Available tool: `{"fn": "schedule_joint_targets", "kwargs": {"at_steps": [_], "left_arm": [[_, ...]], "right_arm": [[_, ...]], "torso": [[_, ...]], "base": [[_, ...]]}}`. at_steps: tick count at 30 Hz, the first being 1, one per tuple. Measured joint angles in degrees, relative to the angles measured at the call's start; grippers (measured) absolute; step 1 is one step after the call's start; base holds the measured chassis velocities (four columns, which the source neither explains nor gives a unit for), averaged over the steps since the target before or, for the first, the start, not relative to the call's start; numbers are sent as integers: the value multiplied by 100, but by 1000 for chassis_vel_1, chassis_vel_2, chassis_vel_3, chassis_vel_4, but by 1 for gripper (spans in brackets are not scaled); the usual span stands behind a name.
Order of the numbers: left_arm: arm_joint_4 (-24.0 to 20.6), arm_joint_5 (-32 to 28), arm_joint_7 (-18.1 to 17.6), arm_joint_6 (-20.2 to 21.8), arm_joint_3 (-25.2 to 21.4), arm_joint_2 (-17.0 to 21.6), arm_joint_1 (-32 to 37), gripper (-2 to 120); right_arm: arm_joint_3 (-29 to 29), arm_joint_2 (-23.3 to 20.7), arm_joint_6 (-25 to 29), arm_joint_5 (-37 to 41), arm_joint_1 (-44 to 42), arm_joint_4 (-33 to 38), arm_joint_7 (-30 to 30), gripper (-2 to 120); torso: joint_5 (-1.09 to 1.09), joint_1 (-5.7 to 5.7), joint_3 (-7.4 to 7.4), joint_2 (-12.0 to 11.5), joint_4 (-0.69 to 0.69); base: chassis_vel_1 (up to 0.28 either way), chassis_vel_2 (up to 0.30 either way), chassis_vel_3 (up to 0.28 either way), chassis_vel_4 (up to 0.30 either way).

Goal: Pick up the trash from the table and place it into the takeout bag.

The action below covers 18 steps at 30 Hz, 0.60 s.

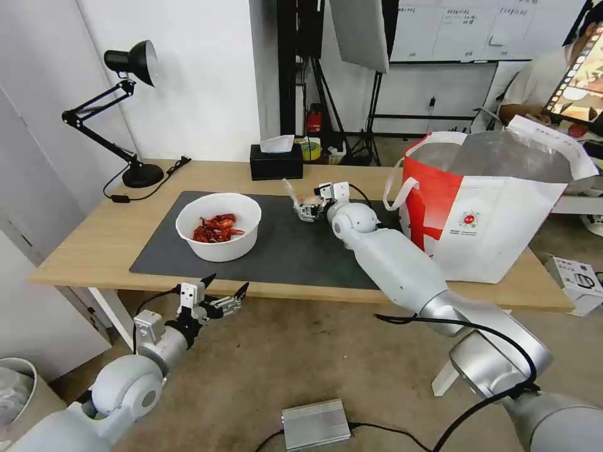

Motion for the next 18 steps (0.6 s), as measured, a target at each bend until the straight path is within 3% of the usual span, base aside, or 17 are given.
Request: {"fn": "schedule_joint_targets", "kwargs": {"at_steps": [4,7,18], "left_arm": [[0,-1,0,0,0,0,-2,100],[0,-2,0,0,3,-9,1,100],[-30,-3,-2,-1,2,8,18,100]], "right_arm": [[5,-34,-10,20,-20,40,16,62],[7,-90,-14,27,-71,135,22,46],[9,-351,-28,49,-282,652,157,12]], "torso": [[0,0,0,0,0],[0,0,0,0,0],[0,0,0,0,-1]], "base": [[0,0,0,0],[0,0,0,0],[0,0,0,0]]}}
